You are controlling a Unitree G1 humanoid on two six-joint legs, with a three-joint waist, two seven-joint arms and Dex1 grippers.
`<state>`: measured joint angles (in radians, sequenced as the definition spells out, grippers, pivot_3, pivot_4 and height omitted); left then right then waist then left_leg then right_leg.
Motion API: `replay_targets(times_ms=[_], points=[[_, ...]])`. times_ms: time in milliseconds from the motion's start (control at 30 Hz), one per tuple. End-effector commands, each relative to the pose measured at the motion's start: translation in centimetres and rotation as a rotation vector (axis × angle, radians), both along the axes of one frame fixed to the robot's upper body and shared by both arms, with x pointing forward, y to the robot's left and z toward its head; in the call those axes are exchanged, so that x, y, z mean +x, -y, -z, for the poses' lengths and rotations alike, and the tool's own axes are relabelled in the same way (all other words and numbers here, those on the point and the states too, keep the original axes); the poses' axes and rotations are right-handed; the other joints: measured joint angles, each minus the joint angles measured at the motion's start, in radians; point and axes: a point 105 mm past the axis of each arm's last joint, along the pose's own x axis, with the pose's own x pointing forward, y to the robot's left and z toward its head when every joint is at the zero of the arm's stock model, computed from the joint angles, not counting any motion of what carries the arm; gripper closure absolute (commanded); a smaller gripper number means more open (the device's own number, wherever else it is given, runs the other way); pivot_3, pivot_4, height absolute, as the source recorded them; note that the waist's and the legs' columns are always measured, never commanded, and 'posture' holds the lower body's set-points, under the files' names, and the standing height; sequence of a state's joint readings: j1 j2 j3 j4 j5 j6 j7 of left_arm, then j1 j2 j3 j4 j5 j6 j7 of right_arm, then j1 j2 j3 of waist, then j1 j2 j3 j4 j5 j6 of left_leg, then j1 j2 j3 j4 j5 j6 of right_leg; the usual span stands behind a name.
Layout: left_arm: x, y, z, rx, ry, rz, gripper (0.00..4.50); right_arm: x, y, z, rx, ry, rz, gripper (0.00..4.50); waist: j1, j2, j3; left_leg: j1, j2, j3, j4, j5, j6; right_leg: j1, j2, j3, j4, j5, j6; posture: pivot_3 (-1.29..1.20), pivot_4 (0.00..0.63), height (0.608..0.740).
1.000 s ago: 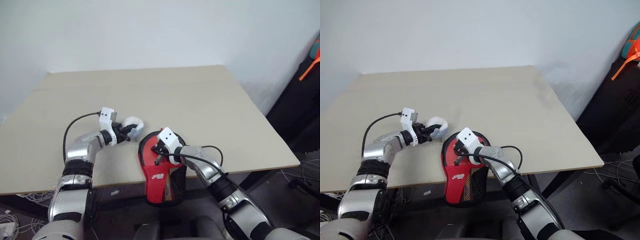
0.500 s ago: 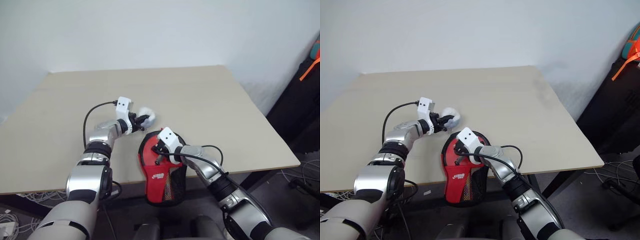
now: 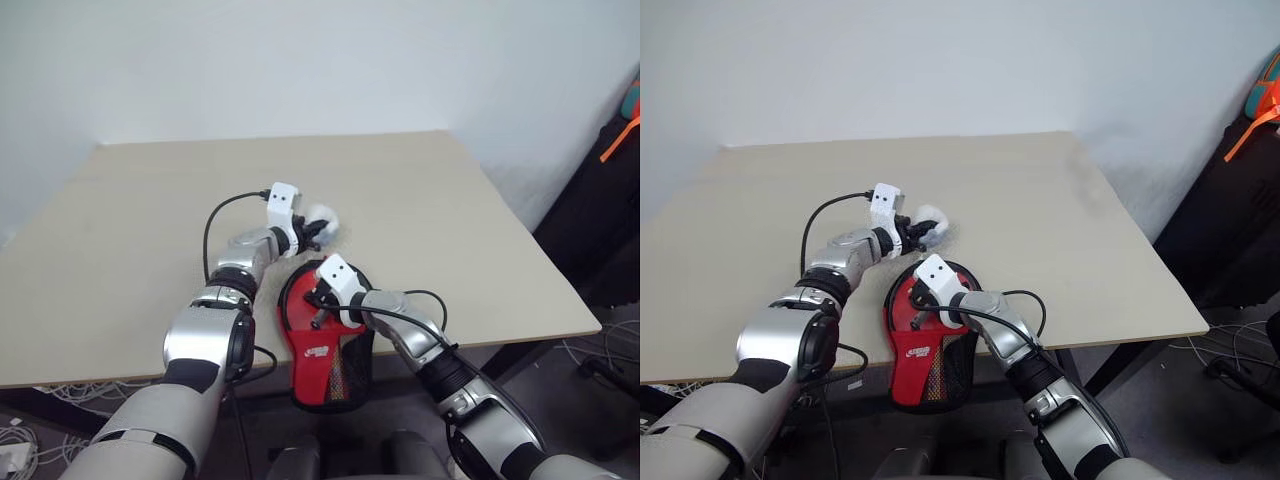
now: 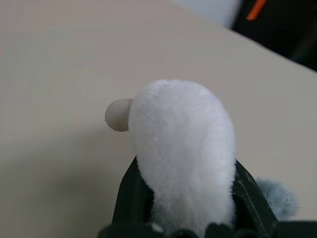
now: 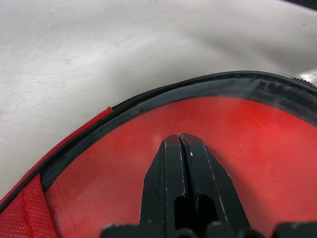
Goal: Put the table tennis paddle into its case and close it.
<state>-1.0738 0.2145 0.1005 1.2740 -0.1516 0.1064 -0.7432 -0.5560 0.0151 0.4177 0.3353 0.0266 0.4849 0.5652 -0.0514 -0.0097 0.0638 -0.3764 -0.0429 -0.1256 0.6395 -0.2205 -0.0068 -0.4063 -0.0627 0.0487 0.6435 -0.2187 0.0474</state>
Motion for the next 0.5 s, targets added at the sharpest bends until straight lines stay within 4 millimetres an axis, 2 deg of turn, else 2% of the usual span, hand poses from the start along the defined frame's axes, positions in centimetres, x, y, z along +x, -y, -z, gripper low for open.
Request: replay_targets(times_ms=[33,300,500], points=[[-0.5,2.2,-3.2,-0.018,0.110,0.181,3.87,0.2,0.7,0.7,-0.037,-0.012,0.019,4.50,0.000,0.000,0.000,0.000,0.000,0.000,0.000,0.000,0.000,0.000,0.000,0.000,0.000,0.000,0.000,0.00,0.000,0.739],[-4.1,2.5,0.2,0.048,0.029,0.449,3.87,0.2,1.2,-0.3,-0.035,0.010,0.013,4.50,0.000,0.000,0.000,0.000,0.000,0.000,0.000,0.000,0.000,0.000,0.000,0.000,0.000,0.000,0.000,0.00,0.000,0.739],[-5.3,2.1,1.4,0.087,0.008,0.511,3.87,-0.2,1.8,-1.9,-0.029,0.043,-0.015,4.50,0.000,0.000,0.000,0.000,0.000,0.000,0.000,0.000,0.000,0.000,0.000,0.000,0.000,0.000,0.000,0.00,0.000,0.739]])
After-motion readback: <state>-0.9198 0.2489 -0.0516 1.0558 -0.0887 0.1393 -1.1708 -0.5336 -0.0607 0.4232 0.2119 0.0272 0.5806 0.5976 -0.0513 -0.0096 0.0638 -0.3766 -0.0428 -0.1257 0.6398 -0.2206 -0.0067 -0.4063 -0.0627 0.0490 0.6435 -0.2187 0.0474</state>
